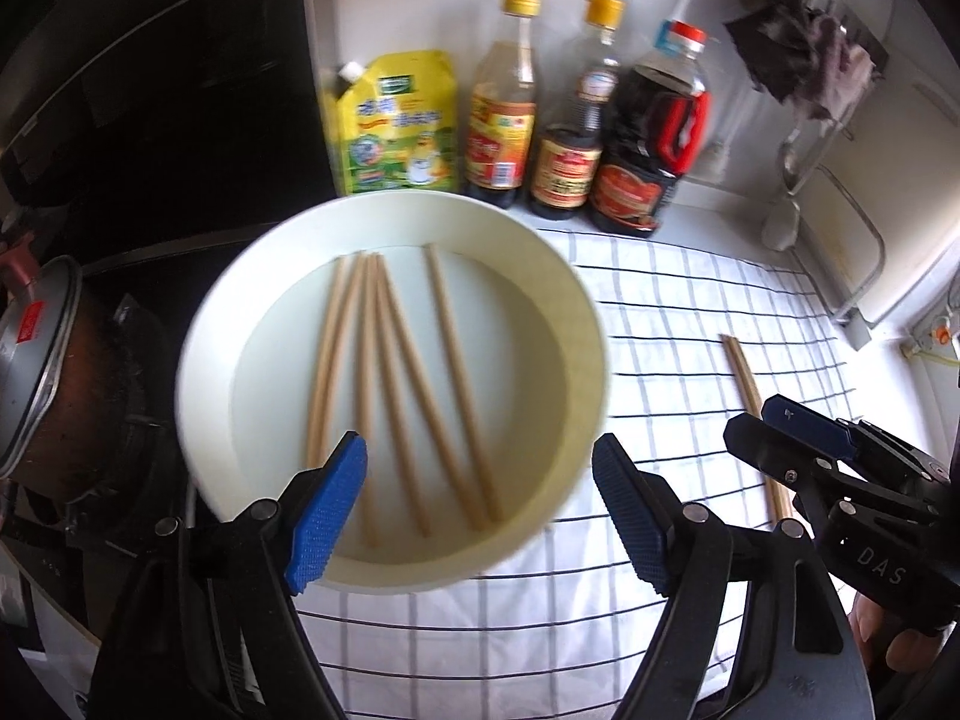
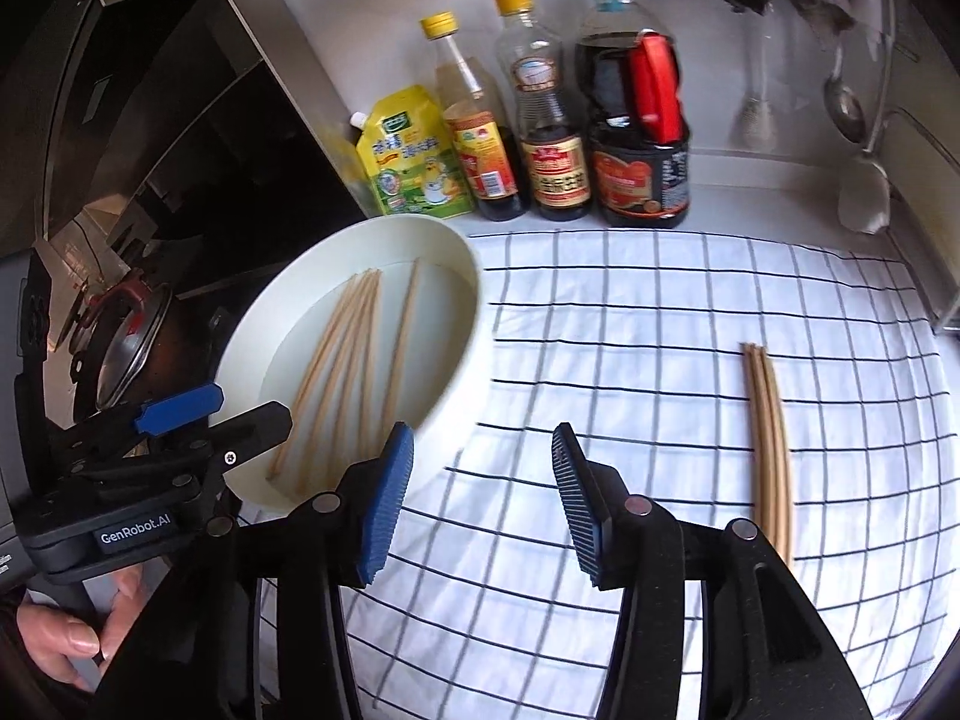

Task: Organize utensils
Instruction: 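Move both open tools back over the remaining chopstick bundle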

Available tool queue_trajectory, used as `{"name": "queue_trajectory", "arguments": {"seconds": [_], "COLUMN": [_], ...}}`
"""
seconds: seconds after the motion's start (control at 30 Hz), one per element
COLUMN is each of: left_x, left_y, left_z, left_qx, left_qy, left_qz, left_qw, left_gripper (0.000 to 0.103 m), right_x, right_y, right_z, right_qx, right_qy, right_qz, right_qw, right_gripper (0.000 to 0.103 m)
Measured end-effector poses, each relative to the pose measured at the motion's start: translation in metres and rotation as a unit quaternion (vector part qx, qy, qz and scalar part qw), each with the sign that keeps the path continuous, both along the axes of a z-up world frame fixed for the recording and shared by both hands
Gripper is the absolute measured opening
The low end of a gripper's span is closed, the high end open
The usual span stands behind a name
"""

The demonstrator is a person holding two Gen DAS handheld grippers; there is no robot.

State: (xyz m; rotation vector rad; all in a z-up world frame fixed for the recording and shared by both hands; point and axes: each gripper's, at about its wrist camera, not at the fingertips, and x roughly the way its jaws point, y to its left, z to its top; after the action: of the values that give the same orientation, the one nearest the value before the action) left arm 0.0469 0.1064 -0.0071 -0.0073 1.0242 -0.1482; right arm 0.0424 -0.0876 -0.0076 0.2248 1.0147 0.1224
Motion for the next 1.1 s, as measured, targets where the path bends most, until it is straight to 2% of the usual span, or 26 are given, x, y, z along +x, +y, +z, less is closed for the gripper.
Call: {"name": "queue_trajectory", "arguments": {"seconds": [0.17,0.23,0.47,0.63,0.7,0.97,1.1], "left_x": [-0.004,-0.006,-0.009,-0.010,-0.008,-0.003,0.000], "left_y": [-0.035,-0.048,-0.093,-0.121,-0.130,-0.162,-0.175], "left_z": [-0.003,-0.005,-0.012,-0.019,-0.024,-0.050,-0.066], "left_qx": [-0.008,-0.010,-0.023,-0.012,-0.008,-0.006,0.008], "left_qy": [0.004,0.005,0.010,0.004,0.008,0.029,0.031], "left_qz": [-0.021,-0.030,-0.050,-0.051,-0.052,-0.054,-0.054], "left_qw": [0.9997,0.9995,0.9984,0.9986,0.9986,0.9981,0.9980], "left_gripper": [0.077,0.078,0.082,0.092,0.093,0.093,0.093], "right_x": [-0.016,-0.022,-0.045,-0.058,-0.062,-0.068,-0.067], "right_y": [-0.029,-0.043,-0.094,-0.132,-0.142,-0.168,-0.177], "right_z": [-0.003,-0.004,-0.015,-0.028,-0.034,-0.062,-0.078], "right_qx": [-0.026,-0.029,-0.040,-0.042,-0.048,-0.067,-0.073], "right_qy": [0.001,0.003,0.015,0.016,0.016,0.031,0.041], "right_qz": [-0.013,-0.020,-0.054,-0.084,-0.088,-0.084,-0.087], "right_qw": [1.000,0.999,0.998,0.995,0.995,0.994,0.993], "right_gripper": [0.051,0.057,0.062,0.070,0.072,0.072,0.072]}}
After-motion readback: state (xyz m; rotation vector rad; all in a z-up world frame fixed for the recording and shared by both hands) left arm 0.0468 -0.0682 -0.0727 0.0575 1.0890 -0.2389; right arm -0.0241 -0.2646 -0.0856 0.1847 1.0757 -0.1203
